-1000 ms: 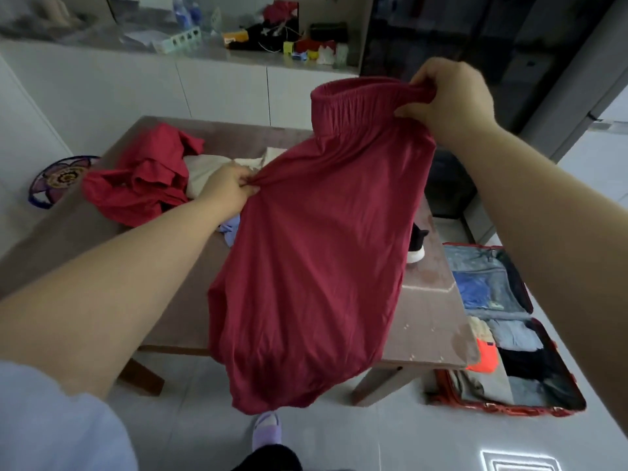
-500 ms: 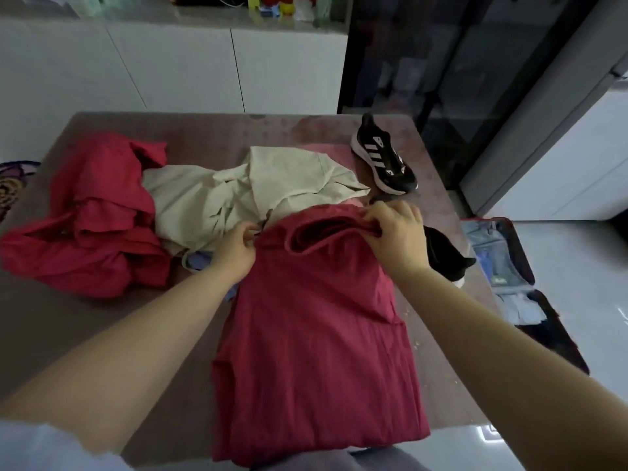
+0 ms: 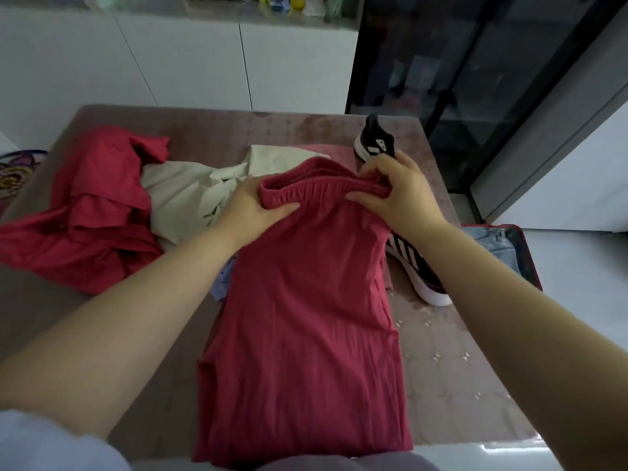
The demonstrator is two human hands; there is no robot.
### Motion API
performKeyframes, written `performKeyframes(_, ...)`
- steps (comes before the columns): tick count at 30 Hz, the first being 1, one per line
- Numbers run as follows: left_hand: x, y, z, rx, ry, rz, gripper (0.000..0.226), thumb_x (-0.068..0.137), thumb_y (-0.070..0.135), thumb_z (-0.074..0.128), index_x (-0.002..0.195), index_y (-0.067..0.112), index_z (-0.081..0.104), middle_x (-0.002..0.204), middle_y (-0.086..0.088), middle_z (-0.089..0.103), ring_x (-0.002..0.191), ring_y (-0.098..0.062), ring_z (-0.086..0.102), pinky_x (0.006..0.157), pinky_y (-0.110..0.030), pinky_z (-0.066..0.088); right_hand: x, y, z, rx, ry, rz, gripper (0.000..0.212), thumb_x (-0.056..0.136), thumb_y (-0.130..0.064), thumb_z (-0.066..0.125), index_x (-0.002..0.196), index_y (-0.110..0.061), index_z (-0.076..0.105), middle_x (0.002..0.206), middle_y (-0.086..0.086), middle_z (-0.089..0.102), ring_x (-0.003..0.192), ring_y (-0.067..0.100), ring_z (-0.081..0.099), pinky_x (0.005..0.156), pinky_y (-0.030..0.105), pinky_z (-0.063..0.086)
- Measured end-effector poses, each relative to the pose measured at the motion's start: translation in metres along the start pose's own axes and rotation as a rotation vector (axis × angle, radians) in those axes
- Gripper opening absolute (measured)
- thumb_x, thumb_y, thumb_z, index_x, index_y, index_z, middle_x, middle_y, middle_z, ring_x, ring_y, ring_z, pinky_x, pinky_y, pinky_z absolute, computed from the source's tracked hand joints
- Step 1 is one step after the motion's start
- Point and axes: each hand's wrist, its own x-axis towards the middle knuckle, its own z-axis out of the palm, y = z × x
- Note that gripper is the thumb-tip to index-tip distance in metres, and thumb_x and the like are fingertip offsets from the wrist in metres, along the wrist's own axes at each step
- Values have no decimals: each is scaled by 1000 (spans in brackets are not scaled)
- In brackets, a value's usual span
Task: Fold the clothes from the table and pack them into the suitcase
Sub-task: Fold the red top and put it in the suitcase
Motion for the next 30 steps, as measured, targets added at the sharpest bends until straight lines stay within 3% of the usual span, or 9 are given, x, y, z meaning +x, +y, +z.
performKeyframes(2,-7,-12,-5,23,-142,65,26,72,27,79,88,41,65,83,36,63,86,16,57,85,-16,42,-22,4,8,-24,-57,-128,24,74,-19,76,86,-6,60,85,-4,67,81,11,53,101,44,38)
performKeyframes(5,-33,-37,-7,267,-298,297,35,81,52,60,114,39,60,96,28,64,99,3,54,104,-25,30,-75,16,29,-132,-187,-350,28,72,-14,68,90,-18,48,92,8,70,85,19,63,103,53,37)
performKeyframes(8,-72,-68,-1,682,-374,660,39,84,21,47,121,26,58,102,8,70,104,-13,52,113,-32,11,-136,22,52,-203,-347,-470,26,77,-10,57,99,-19,47,108,9,69,92,21,68,108,47,31)
performKeyframes(11,-117,-94,7,989,-492,767,71,82,9,40,148,27,23,112,6,68,106,-19,56,113,-41,12,-183,24,70,-312,-463,-501,24,84,-14,44,106,-21,50,110,4,69,94,18,67,109,44,26)
performKeyframes(14,-149,-121,12,1173,-530,691,83,77,5,35,150,22,-1,140,2,48,137,-22,33,116,-45,3,-204,27,78,-393,-509,-490,29,84,-16,44,102,-22,66,107,2,70,93,18,67,108,43,25)
performKeyframes(17,-163,-132,14,1205,-518,635,94,67,2,36,151,21,-2,159,3,-6,144,-18,-15,116,-45,-7,-207,28,81,-455,-513,-451,33,82,-16,43,94,-23,73,105,2,71,91,17,69,106,43,25)
performKeyframes(23,-132,-100,5,925,-283,464,54,74,19,38,125,21,57,125,-2,60,124,-22,41,114,-44,0,-185,14,80,-331,-379,-273,42,69,-18,44,107,-19,60,119,6,64,108,23,58,108,46,22)
performKeyframes(26,-97,-84,10,811,-163,129,62,86,41,50,141,16,38,140,-10,46,134,-30,35,113,-45,5,-138,5,75,-367,-303,61,55,75,-26,61,128,-16,49,136,11,50,125,32,46,113,44,11)
performKeyframes(30,-53,-73,14,936,-477,-186,101,73,59,67,150,25,10,152,-4,29,143,-23,13,113,-47,-1,-91,17,65,-423,-735,408,92,72,-54,72,144,-20,27,136,6,49,133,28,36,115,48,-4)
